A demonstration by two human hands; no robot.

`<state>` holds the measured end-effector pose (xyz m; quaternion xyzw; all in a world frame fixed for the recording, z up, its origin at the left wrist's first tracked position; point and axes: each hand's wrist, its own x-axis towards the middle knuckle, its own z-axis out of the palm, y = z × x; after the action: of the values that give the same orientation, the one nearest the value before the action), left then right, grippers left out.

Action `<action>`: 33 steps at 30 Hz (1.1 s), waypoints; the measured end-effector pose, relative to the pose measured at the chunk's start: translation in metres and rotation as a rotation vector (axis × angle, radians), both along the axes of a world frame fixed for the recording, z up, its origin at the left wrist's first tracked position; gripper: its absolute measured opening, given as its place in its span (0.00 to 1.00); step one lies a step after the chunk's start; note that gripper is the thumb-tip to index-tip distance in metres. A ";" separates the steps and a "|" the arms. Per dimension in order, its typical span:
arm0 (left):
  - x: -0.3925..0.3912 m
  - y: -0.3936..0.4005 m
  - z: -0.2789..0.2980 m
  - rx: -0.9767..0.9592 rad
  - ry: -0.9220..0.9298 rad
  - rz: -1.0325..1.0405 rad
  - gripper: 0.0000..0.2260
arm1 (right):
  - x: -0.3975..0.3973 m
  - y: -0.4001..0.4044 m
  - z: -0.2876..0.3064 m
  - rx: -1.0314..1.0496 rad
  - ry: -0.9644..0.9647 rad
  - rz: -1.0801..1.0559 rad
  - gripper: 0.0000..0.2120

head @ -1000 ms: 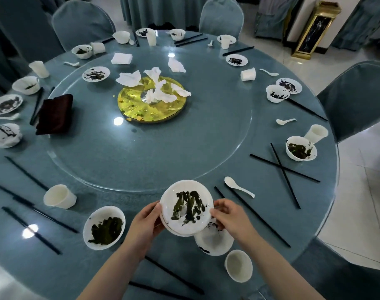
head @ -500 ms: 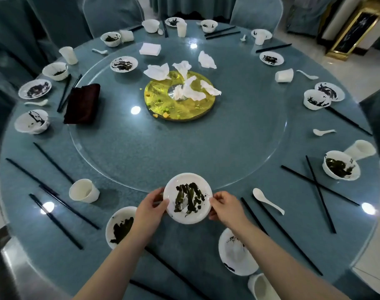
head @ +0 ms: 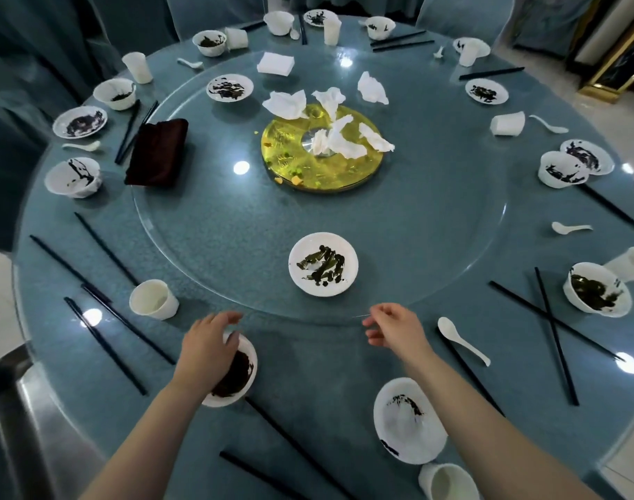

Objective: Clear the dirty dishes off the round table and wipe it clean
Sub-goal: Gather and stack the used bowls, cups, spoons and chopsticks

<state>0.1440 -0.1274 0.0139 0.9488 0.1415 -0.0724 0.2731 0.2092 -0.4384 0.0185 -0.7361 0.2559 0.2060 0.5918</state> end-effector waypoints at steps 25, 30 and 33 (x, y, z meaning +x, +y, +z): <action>-0.039 -0.067 0.017 -0.787 0.227 0.395 0.03 | -0.106 -0.088 0.002 -0.302 0.101 0.214 0.02; -0.049 -0.120 0.025 -0.944 0.353 0.256 0.02 | -0.119 -0.074 0.005 -0.115 0.161 0.095 0.04; -0.054 -0.140 0.014 -0.865 0.395 0.187 0.01 | -0.123 -0.072 0.009 -0.009 0.189 0.019 0.06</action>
<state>0.0898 -0.2674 0.0281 0.6995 0.2323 -0.2786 0.6157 0.0858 -0.5101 0.0279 -0.7184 0.3044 0.2791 0.5597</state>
